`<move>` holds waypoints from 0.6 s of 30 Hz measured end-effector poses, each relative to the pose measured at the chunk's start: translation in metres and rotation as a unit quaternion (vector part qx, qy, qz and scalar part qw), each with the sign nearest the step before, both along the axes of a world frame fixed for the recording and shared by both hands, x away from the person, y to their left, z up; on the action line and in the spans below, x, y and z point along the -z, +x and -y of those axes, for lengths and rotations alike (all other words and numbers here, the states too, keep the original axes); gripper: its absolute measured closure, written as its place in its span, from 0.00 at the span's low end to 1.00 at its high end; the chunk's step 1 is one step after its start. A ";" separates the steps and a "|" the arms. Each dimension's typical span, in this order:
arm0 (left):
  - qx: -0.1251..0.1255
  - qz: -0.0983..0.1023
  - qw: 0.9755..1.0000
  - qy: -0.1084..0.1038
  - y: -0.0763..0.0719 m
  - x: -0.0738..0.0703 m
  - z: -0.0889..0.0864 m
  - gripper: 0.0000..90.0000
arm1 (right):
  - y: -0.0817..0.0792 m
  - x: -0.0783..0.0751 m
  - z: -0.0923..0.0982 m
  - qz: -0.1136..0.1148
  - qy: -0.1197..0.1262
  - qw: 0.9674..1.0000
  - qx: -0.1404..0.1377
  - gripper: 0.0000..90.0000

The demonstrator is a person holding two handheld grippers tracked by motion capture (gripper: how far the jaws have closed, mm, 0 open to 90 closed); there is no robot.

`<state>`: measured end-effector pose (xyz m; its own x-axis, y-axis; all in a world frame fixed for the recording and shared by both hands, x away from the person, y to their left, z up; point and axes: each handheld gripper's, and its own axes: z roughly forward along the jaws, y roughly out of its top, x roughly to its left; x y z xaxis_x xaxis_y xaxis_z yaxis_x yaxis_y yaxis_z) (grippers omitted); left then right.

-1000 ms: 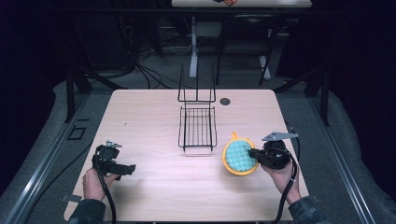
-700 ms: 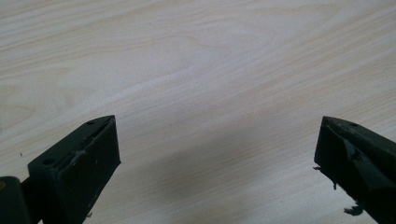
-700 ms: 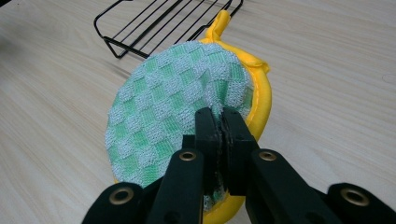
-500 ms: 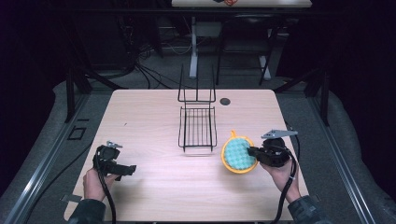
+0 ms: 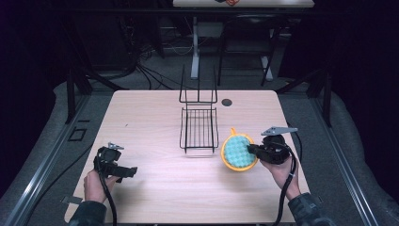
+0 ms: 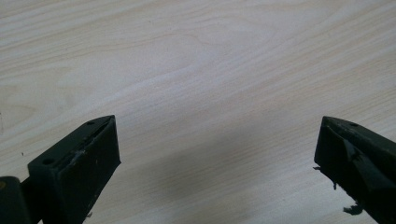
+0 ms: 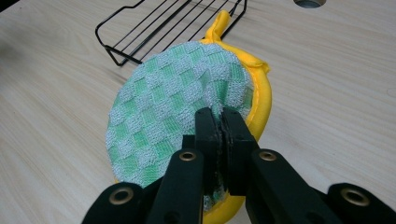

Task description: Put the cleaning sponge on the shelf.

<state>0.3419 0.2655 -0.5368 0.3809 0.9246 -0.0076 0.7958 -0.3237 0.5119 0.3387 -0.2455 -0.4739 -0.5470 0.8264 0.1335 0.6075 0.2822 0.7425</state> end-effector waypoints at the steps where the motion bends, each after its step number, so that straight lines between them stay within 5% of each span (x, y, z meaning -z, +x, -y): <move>1: 0.000 0.000 1.000 0.000 0.000 0.000 0.000 0.00 | 0.000 0.000 0.000 0.000 0.000 1.000 0.000 0.97; 18: 0.002 -0.003 1.000 0.001 0.000 0.001 -0.001 0.00 | 0.017 -0.018 -0.021 0.017 0.010 1.000 -0.009 0.97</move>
